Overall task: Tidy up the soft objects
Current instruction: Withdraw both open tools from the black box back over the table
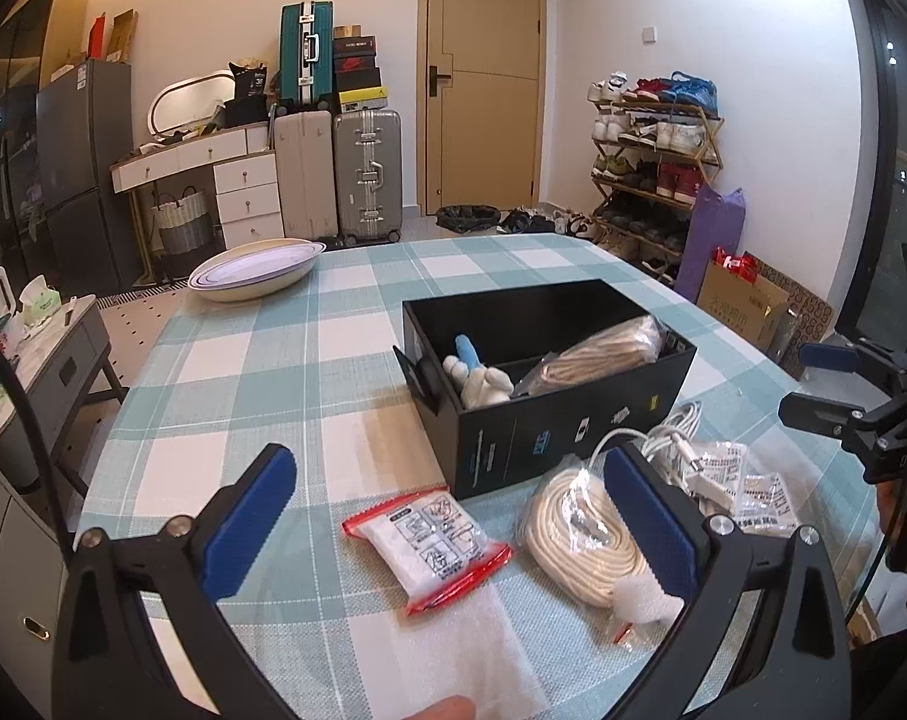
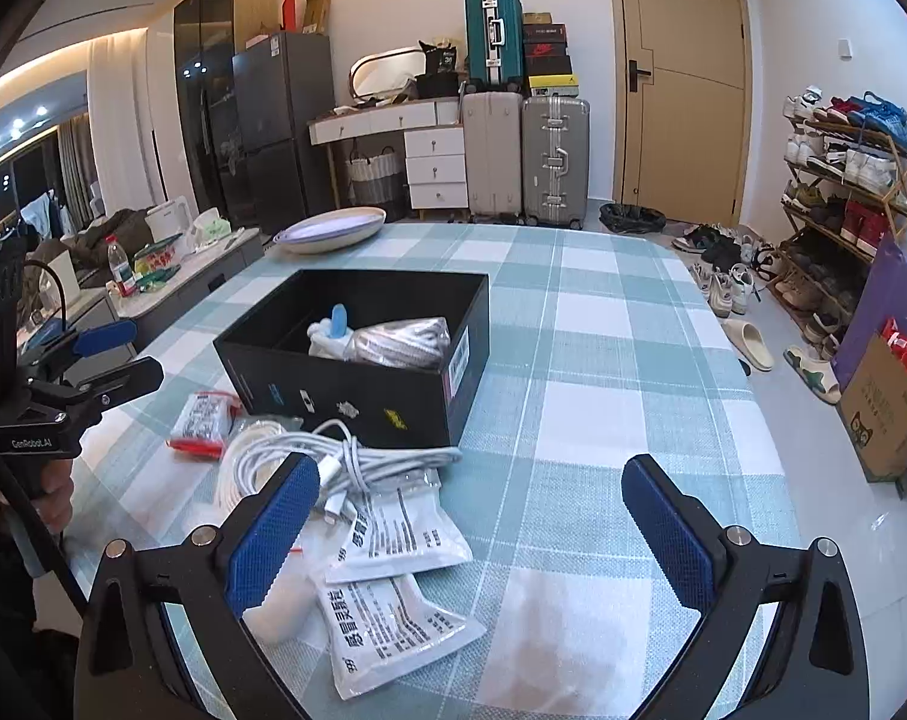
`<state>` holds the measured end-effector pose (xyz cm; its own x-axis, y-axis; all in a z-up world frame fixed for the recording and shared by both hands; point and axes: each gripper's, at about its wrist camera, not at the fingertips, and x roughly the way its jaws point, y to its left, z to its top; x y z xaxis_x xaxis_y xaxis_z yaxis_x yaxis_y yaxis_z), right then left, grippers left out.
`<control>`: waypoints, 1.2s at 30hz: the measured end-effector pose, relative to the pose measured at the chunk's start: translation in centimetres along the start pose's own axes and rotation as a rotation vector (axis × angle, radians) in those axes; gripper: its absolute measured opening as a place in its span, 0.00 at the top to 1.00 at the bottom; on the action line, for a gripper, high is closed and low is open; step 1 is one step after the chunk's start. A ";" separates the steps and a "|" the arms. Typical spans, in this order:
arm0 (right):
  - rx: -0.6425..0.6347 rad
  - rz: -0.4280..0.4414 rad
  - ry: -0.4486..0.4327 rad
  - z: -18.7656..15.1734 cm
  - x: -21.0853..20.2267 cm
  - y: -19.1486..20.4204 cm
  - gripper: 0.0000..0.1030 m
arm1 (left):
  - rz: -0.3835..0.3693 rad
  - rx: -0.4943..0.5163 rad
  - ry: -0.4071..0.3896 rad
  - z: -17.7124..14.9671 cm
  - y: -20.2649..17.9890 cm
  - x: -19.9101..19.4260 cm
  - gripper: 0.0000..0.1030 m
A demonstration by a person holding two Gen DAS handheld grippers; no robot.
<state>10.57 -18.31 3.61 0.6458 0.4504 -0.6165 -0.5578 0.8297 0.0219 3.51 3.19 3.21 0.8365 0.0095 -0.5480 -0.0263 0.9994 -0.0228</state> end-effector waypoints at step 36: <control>-0.186 0.101 0.242 -4.0 3.3 2.2 0.01 | -0.016 -0.009 0.138 -2.0 0.1 2.9 0.00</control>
<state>9.43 -16.29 -1.54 0.4518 0.4177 -0.7883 -0.7129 0.7002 -0.0375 4.87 3.23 -0.02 0.7533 -0.0114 -0.6576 -0.0195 0.9990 -0.0397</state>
